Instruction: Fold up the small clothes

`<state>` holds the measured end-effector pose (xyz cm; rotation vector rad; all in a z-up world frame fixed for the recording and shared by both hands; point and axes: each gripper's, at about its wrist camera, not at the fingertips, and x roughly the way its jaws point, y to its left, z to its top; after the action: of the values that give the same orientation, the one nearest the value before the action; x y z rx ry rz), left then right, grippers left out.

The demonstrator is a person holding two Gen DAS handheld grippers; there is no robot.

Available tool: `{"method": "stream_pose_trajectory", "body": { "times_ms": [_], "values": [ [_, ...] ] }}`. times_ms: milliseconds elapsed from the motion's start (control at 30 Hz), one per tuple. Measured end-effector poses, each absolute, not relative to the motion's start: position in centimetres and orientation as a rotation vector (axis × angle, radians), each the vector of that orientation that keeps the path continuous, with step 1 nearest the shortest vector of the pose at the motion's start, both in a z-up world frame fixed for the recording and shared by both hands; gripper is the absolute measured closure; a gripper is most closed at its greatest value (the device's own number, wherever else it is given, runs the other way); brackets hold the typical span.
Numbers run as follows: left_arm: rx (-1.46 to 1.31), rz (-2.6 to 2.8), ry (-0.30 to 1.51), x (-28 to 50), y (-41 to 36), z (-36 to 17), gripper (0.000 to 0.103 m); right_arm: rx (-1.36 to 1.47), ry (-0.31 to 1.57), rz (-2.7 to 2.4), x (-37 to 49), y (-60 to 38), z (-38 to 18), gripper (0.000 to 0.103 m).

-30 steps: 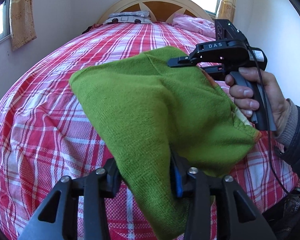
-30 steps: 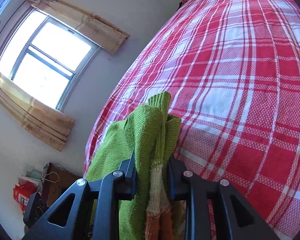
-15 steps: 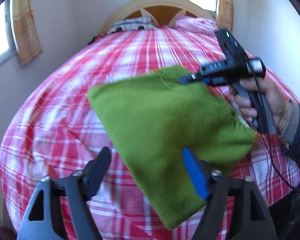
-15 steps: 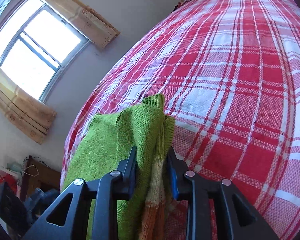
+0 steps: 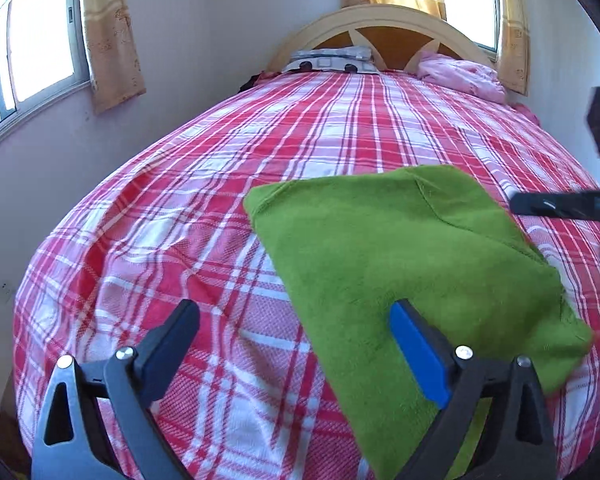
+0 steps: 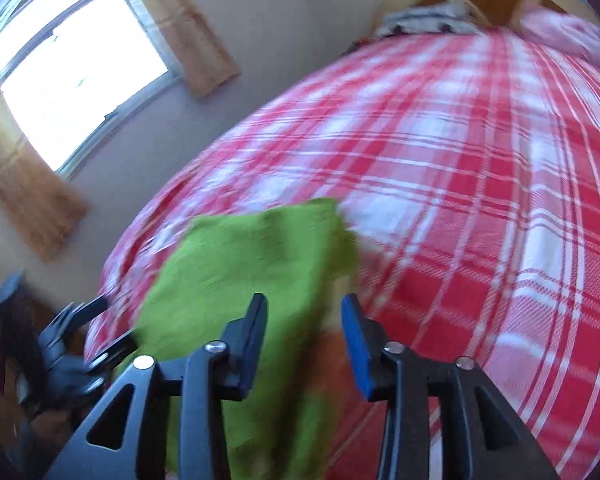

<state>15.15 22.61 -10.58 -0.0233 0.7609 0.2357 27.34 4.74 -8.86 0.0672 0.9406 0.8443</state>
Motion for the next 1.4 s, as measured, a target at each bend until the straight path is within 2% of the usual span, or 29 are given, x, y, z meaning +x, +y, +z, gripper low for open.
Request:
{"method": "stream_pose_trajectory", "body": {
  "times_ms": [167, 233, 267, 367, 733, 1000, 1400],
  "values": [
    [0.025, 0.236, 0.787, 15.4, 21.6, -12.6, 0.003, -0.123, 0.966, 0.748, 24.3, 5.9, -11.7, 0.048],
    [-0.008, 0.252, 0.760, 15.0, 21.9, -12.9, 0.000, -0.102, 0.955, 0.712, 24.4, 5.3, -12.6, 0.034],
    [-0.034, 0.252, 0.755, 14.9, 22.1, -12.9, 0.000, -0.073, 0.966, 0.709, 24.5, 4.8, -12.7, 0.032],
    [-0.089, 0.249, 0.761, 14.3, 22.6, -12.5, 0.000, 0.000, 0.977, 0.703, 24.4, 3.6, -12.1, 0.032],
    [-0.070, 0.216, 0.597, 10.2, 19.6, -5.9, 0.000, -0.002, 0.663, 0.596, 15.9, -1.4, -4.6, 0.031],
    [-0.047, 0.182, 0.536, 9.0, 18.1, -3.5, 0.000, -0.002, 0.615, 0.607, 14.3, -1.4, -2.8, 0.031],
    [-0.062, 0.185, 0.526, 8.6, 18.2, -3.2, 0.000, -0.008, 0.567, 0.617, 13.1, -1.0, -2.2, 0.031]
  ]
}}
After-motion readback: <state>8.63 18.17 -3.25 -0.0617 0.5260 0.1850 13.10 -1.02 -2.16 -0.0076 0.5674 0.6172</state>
